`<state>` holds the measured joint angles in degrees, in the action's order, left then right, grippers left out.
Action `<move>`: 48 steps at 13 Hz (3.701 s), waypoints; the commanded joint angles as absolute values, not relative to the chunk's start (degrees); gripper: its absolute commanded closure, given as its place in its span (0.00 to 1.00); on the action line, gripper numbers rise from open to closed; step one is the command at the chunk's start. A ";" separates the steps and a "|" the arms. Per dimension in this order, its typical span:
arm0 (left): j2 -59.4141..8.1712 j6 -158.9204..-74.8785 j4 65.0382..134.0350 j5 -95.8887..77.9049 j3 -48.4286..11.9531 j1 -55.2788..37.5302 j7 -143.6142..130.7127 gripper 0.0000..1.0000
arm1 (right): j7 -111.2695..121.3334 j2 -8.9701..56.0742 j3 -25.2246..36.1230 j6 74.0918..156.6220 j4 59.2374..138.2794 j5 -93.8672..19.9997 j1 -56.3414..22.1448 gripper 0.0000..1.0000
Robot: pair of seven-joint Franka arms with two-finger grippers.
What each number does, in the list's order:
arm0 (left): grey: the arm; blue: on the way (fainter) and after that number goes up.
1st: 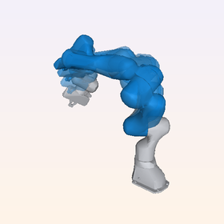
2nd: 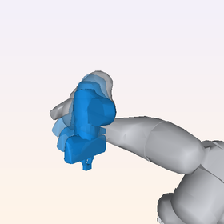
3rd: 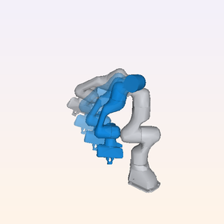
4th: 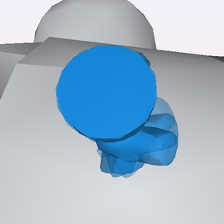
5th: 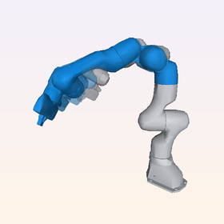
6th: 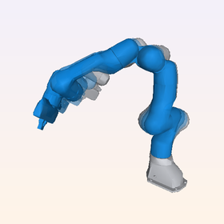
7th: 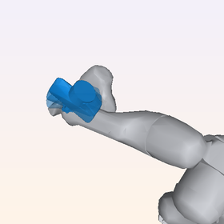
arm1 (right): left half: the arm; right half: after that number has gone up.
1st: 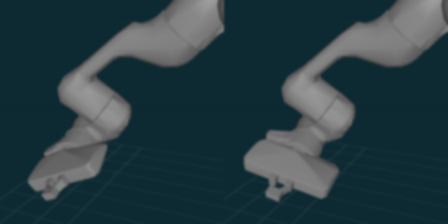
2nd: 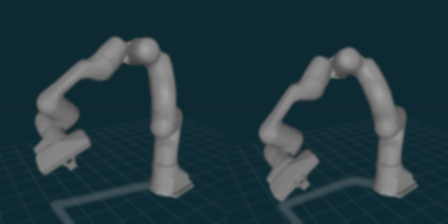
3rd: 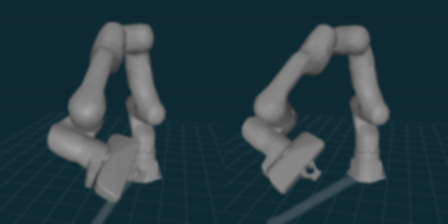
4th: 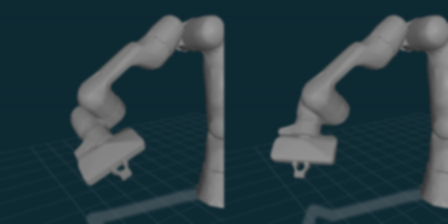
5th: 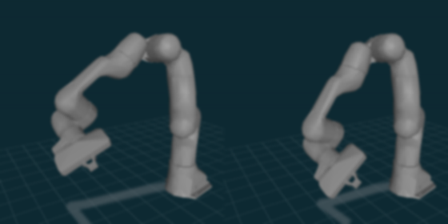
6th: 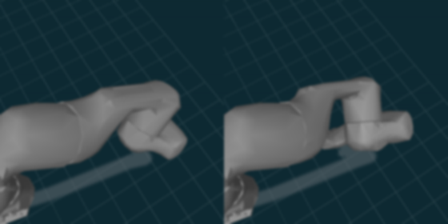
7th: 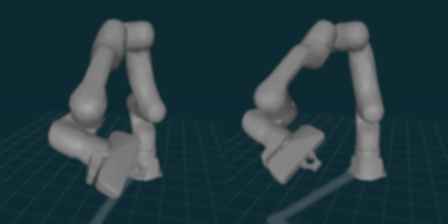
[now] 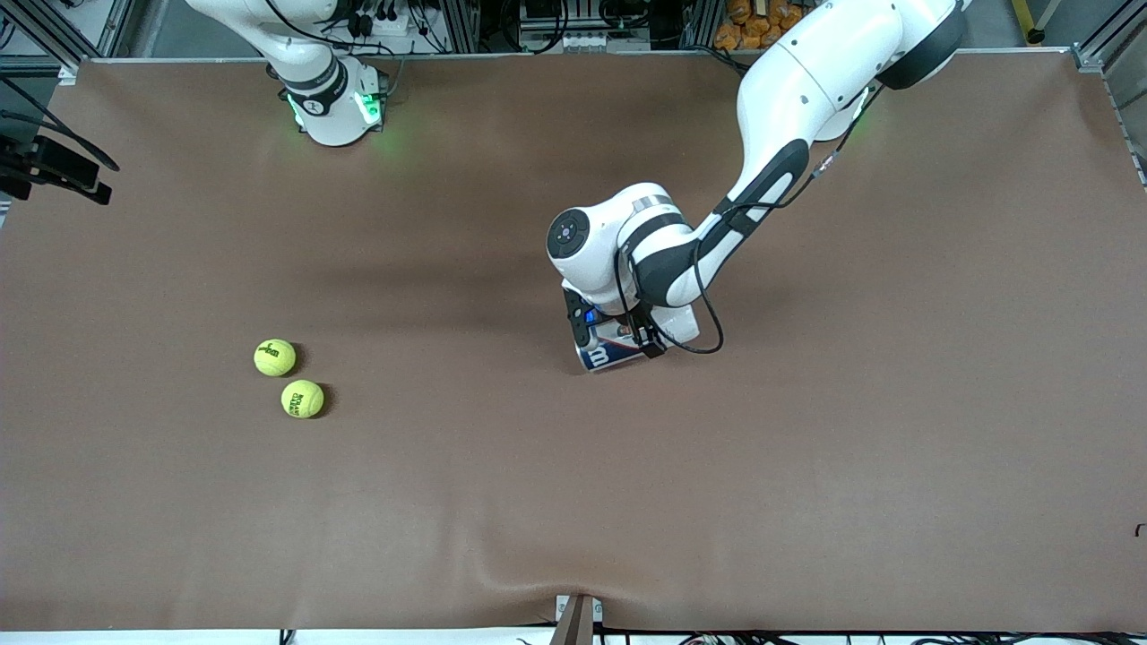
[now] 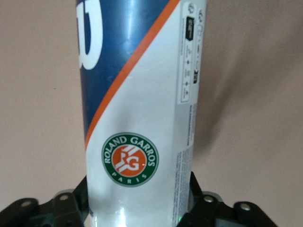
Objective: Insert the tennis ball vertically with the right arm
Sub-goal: 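Lift the can with the left gripper and turn it upright, then carry the upright can with the left gripper toward the table middle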
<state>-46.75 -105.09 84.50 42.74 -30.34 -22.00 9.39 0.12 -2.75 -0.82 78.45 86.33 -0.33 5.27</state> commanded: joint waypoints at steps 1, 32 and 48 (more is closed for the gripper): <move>-46.85 -107.30 84.64 43.24 -30.32 -22.06 9.93 0.24 | -0.26 -1.93 -1.58 77.17 83.94 -1.05 4.66 0.00; -49.49 -158.91 83.76 24.26 -28.04 -23.29 -3.32 0.28 | 0.70 -1.85 -1.14 74.53 84.29 -0.26 4.92 0.00; -43.68 -158.99 84.02 24.43 10.11 -60.73 -49.21 0.28 | 0.70 -1.76 -1.14 74.71 84.29 -0.26 4.83 0.00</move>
